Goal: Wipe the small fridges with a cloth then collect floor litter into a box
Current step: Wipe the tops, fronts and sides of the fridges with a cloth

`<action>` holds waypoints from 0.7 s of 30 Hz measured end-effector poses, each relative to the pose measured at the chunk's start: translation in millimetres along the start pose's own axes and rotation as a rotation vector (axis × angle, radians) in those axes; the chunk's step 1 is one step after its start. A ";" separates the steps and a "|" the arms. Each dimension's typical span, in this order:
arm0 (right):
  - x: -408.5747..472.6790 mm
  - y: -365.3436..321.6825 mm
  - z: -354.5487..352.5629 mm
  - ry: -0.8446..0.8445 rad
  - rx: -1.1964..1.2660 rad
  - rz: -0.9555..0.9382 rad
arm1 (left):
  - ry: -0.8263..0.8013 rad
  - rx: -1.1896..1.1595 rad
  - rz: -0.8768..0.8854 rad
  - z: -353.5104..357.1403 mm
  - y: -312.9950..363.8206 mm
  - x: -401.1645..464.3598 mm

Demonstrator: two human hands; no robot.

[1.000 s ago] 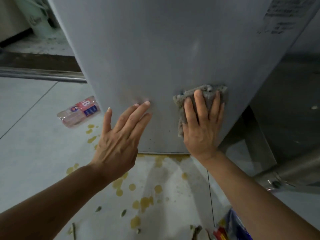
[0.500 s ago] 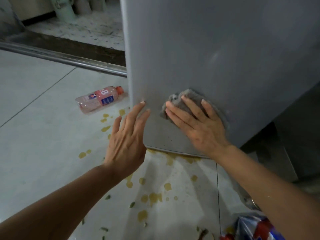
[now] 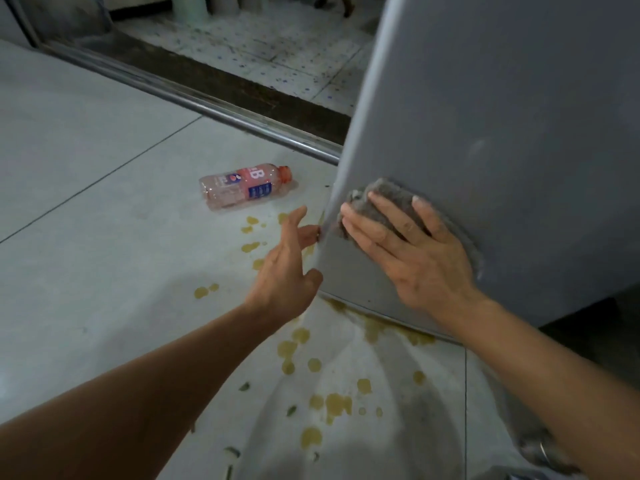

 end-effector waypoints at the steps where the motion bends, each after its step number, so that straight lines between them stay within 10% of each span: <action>1: 4.4 -0.5 0.2 0.020 -0.001 0.051 | -0.006 -0.058 -0.059 0.4 -7.0 2.6; 8: -17.3 -73.4 33.5 -0.325 -0.067 -0.410 | -0.067 -0.323 -0.291 10.0 -46.8 2.2; 16: 46.1 -35.0 4.7 -0.123 -0.005 -0.060 | -0.131 -0.358 -0.398 13.4 -67.6 2.5; 21: 34.1 -70.7 27.2 -0.151 -0.077 -0.181 | -0.089 -0.395 -0.467 17.2 -80.9 3.1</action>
Point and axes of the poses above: each hand's wrist, its own x-axis towards the middle knuckle, its own z-axis out of the palm, y = z × x, the point moved 6 cm from there along x, towards the middle knuckle, and after that the axes turned 5 degrees about z, right-handed, at the moved point
